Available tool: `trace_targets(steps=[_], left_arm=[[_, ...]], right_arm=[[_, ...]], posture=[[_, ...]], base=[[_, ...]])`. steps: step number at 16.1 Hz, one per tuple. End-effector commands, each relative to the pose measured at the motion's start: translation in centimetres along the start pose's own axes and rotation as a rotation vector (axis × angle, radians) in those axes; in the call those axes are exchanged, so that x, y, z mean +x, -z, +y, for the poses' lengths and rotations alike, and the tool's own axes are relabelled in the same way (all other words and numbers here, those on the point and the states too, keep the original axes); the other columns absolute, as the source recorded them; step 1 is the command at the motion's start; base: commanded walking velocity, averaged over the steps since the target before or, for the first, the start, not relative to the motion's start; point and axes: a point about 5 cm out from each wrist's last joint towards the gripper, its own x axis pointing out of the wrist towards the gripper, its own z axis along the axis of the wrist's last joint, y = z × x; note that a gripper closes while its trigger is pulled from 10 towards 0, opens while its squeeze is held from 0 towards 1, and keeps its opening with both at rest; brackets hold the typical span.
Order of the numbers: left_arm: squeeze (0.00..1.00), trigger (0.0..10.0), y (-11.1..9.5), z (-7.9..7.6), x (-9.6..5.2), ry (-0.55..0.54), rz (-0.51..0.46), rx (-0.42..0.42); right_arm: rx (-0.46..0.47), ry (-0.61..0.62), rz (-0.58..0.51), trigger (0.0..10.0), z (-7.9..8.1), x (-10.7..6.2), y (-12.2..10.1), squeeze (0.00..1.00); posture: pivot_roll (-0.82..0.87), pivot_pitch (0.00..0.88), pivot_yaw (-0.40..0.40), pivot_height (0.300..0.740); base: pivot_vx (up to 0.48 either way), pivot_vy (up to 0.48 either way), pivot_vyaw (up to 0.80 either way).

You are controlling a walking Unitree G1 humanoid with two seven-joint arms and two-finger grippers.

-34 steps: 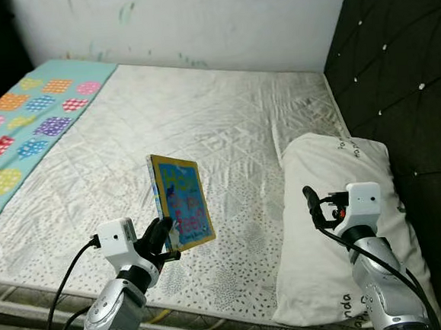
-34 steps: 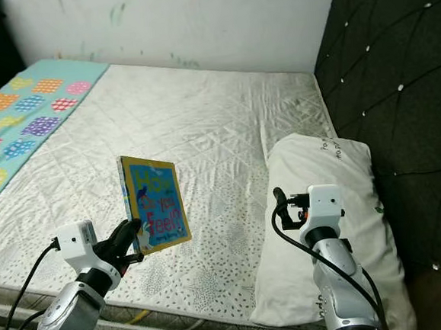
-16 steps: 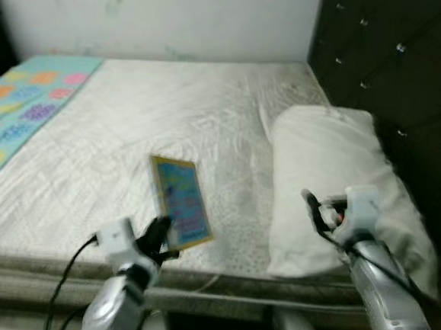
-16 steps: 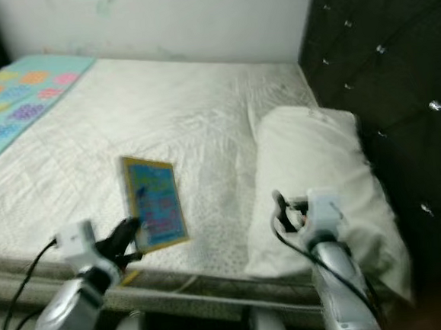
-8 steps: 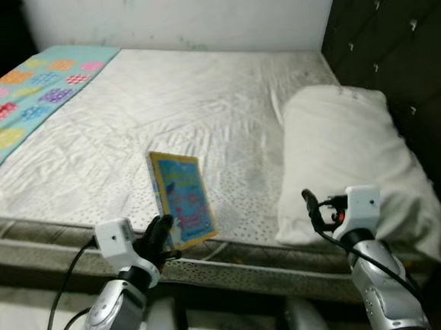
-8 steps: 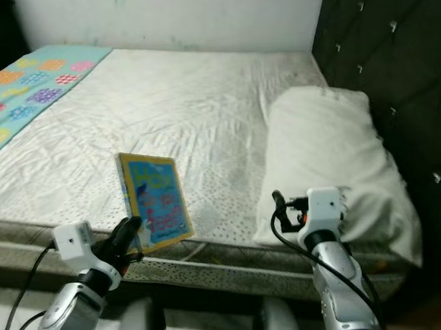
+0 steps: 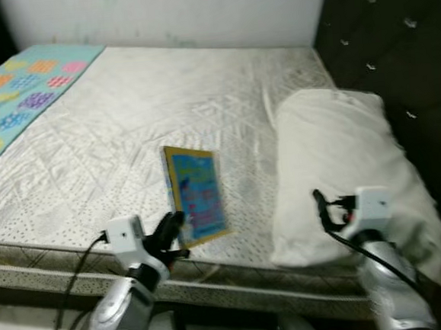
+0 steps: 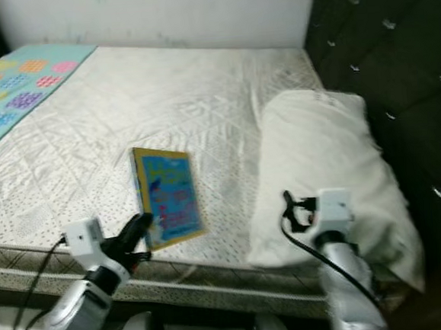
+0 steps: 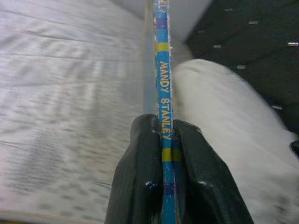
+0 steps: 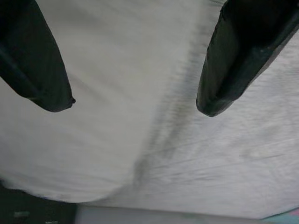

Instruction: Clean up the room

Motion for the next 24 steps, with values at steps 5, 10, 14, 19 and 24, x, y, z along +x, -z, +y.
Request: trace_targets(steps=[5,10,14,19,24], left_arm=[[0.0,10.0,-0.8,-0.3,0.2,0.003,-0.036,0.014],[0.0,10.0,-0.6,-0.1,0.2,-0.023,-0.024,0.005],[0.0,10.0,-0.6,0.4,0.4,-0.041,-0.015,-0.005],[0.0,10.0,-1.3,1.8,1.0,-0.061,0.005,-0.043],[0.0,10.0,0.3,2.0,2.4,-0.014,0.108,-0.132]], right_arm=[[-0.009,0.019,0.004,10.0,-0.6,-0.1,0.0,0.0],[-0.011,0.022,0.008,10.0,-0.7,-0.1,0.1,0.0],[-0.016,0.026,0.007,10.0,-0.8,-0.2,0.0,0.0],[-0.048,0.05,0.007,10.0,-2.3,-0.5,-0.3,0.0],[-0.117,0.07,0.034,10.0,-4.7,-2.0,-0.5,0.0]], posture=[[-0.06,0.0,-0.043,0.615],[-0.06,0.0,-0.043,0.615],[-0.06,0.0,-0.043,0.615],[-0.08,0.0,-0.046,0.615],[-0.16,0.0,-0.085,0.615]], base=[[0.203,0.0,0.0],[0.052,0.0,0.0],[0.0,0.0,0.0],[0.0,0.0,0.0],[0.0,0.0,0.0]])
